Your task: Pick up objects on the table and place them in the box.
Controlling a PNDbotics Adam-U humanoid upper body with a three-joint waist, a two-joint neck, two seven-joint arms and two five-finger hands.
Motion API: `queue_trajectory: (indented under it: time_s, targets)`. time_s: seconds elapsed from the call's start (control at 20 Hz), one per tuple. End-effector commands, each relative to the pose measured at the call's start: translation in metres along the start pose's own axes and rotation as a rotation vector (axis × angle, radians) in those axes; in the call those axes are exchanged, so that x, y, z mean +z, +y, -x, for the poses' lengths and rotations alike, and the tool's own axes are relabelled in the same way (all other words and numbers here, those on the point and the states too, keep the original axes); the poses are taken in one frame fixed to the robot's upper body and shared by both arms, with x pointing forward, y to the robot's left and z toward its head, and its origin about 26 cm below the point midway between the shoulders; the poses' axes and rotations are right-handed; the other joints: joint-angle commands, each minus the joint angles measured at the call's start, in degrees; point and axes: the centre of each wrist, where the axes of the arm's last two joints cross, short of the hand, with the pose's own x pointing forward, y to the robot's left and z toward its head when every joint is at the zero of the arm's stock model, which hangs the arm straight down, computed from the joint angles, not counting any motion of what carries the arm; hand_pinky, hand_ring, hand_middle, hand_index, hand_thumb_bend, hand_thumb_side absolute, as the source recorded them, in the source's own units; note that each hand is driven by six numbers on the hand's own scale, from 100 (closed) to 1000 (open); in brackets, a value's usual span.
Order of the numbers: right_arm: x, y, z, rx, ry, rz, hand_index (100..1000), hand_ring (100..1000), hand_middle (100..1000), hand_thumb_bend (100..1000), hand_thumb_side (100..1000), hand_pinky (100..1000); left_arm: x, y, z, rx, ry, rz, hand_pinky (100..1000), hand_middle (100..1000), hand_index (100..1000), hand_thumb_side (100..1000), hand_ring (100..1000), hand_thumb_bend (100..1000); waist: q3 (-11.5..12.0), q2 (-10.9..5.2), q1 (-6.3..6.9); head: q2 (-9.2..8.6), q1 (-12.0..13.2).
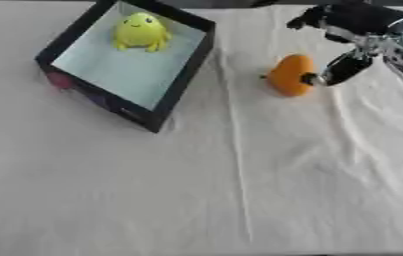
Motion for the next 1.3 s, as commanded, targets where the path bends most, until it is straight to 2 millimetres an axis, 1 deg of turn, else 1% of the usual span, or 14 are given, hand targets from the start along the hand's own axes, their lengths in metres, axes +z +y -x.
queue_trajectory:
  time_s: [0.05, 0.35, 0.65, 0.8, 0.85, 0.9, 1.05, 1.15, 1.2, 1.25, 1.3]
  targets:
    - [-0.001, -0.006, 0.014, 0.009, 0.007, -0.048, 942, 896, 830, 518, 372, 912, -0.003, 0.002, -0.005, -0.006, -0.021, 0.008, 808, 776, 782, 640, 584, 454, -0.03, -0.84, 0.26, -0.07, -0.2]
    - [-0.011, -0.011, 0.017, 0.009, 0.016, -0.125, 941, 887, 825, 508, 342, 907, -0.002, 0.002, -0.004, -0.005, -0.016, 0.008, 808, 775, 782, 641, 583, 452, -0.14, -0.82, 0.45, -0.07, -0.5]
    - [-0.022, -0.008, 0.015, -0.011, 0.028, -0.11, 943, 880, 823, 511, 338, 903, -0.001, 0.001, -0.003, -0.003, -0.014, 0.007, 808, 774, 782, 642, 582, 452, 0.07, -0.49, 0.57, -0.07, -0.8]
    - [-0.029, -0.005, 0.014, -0.001, 0.03, -0.12, 940, 878, 821, 516, 344, 902, -0.001, 0.0, -0.003, 0.0, -0.014, 0.01, 808, 774, 782, 642, 582, 451, 0.19, -0.28, 0.59, -0.07, -0.94]
    - [-0.03, -0.004, 0.013, 0.004, 0.03, -0.125, 938, 878, 820, 520, 324, 902, -0.001, 0.0, -0.003, 0.001, -0.014, 0.01, 808, 774, 782, 652, 582, 447, 0.23, -0.21, 0.6, -0.07, -0.95]
    - [-0.032, -0.003, 0.013, 0.011, 0.032, -0.129, 937, 878, 820, 515, 344, 903, -0.001, 0.0, -0.004, 0.001, -0.015, 0.01, 808, 774, 782, 642, 582, 451, 0.28, -0.13, 0.62, -0.07, -0.95]
    - [-0.036, 0.003, 0.015, 0.032, 0.043, -0.156, 934, 877, 818, 515, 344, 902, -0.002, 0.0, -0.004, 0.002, -0.016, 0.009, 808, 774, 781, 642, 582, 450, 0.44, 0.11, 0.64, -0.07, -0.98]
    - [-0.037, 0.007, 0.017, 0.04, 0.053, -0.167, 932, 875, 815, 502, 333, 901, -0.002, 0.0, -0.004, 0.003, -0.016, 0.008, 808, 773, 781, 643, 581, 450, 0.46, 0.24, 0.63, -0.07, -0.94]
    - [-0.038, 0.008, 0.018, 0.042, 0.058, -0.168, 929, 869, 809, 480, 319, 899, -0.002, 0.0, -0.004, 0.004, -0.016, 0.008, 808, 773, 781, 643, 581, 449, 0.46, 0.29, 0.63, -0.07, -0.93]
    - [-0.038, 0.009, 0.019, 0.044, 0.065, -0.167, 928, 867, 806, 488, 316, 898, -0.002, -0.001, -0.004, 0.004, -0.015, 0.009, 808, 773, 781, 643, 581, 449, 0.45, 0.33, 0.63, -0.07, -0.92]
    - [-0.039, 0.01, 0.019, 0.047, 0.072, -0.165, 925, 858, 795, 474, 300, 895, -0.001, -0.001, -0.004, 0.005, -0.015, 0.01, 808, 773, 781, 644, 581, 448, 0.45, 0.35, 0.64, -0.07, -0.93]
